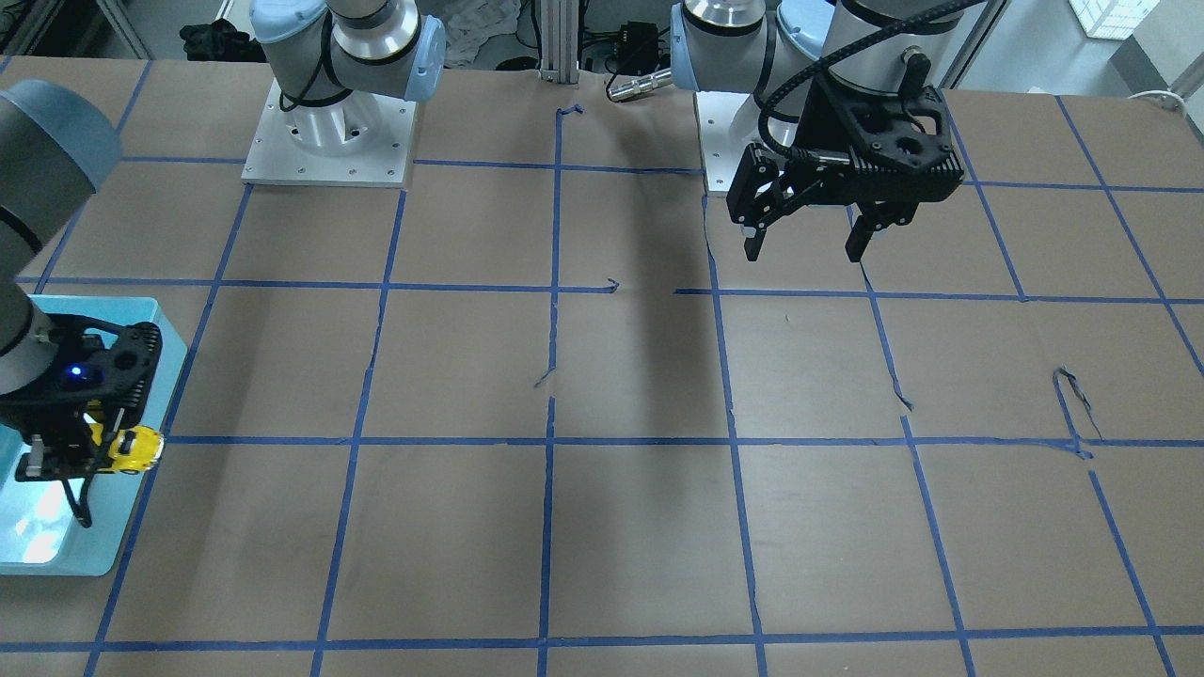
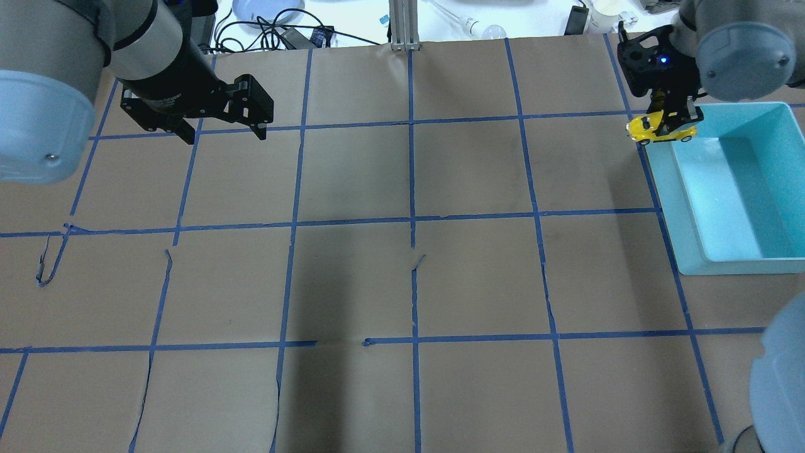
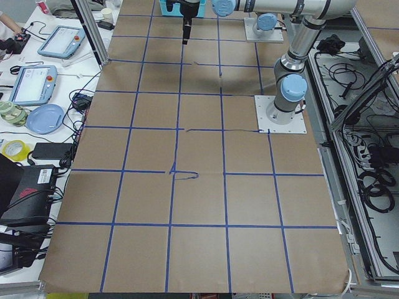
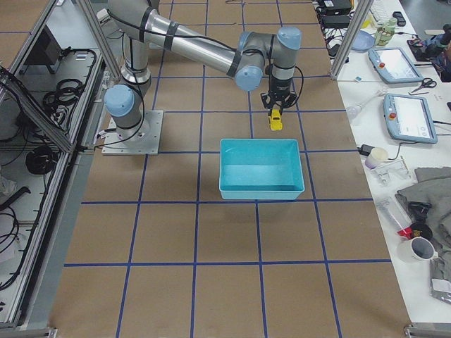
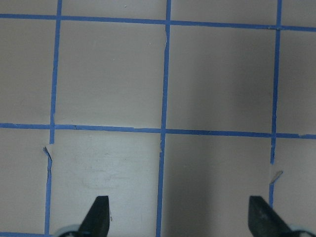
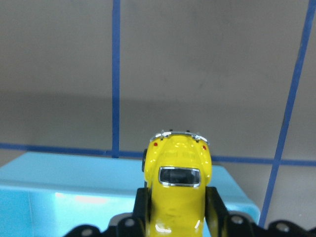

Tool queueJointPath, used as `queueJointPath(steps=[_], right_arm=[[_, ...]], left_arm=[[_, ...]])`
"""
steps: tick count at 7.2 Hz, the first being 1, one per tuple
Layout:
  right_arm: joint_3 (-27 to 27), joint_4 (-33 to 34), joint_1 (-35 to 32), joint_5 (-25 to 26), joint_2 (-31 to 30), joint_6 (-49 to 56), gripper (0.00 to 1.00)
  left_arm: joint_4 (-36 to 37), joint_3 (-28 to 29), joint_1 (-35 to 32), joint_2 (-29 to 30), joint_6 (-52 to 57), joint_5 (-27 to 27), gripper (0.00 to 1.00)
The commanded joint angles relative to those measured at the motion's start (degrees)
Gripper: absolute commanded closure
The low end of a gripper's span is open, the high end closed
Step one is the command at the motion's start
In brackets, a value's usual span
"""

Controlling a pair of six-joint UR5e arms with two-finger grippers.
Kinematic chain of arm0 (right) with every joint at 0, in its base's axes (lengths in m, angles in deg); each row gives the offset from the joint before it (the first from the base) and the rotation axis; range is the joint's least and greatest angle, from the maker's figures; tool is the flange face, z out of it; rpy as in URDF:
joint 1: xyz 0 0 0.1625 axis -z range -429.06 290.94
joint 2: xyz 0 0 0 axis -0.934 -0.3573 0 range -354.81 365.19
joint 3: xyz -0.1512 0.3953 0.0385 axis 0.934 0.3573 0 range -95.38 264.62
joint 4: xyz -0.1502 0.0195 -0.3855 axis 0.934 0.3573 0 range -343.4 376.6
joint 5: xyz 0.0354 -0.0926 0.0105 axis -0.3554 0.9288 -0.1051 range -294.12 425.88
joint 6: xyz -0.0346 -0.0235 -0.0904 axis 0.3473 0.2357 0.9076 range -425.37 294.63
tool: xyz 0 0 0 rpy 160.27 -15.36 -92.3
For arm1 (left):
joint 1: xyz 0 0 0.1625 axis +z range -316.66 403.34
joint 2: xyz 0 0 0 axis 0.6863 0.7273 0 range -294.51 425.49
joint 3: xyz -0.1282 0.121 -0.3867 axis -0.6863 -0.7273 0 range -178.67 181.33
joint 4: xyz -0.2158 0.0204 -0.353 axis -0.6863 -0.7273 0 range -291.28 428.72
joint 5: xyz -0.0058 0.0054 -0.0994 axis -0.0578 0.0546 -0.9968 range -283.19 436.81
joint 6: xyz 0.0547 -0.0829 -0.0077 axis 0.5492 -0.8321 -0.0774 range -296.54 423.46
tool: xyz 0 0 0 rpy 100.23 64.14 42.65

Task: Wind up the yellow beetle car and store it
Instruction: 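Carry the car over the blue bin, lower it and open the right gripper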

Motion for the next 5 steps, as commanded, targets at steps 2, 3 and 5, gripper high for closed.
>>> queueJointPath(steps=[2,3,5], right_arm=[[-3.53,1.04,11.60,-1.23,0.22,12.88,1.00],[-6.69,4.89,13.54,-4.63,0.48,13.97,1.00],[-13.37,15.08,14.53,-5.02,2.84,17.40,1.00]], left_arm=[[-0.47,-0.20,-0.78,2.23,-0.91,-0.62,0.00],[0.05,-0.02,-2.35,2.33,-1.01,-0.10,0.00],[0.05,0.33,-2.55,1.71,-0.31,1.05,0.00]])
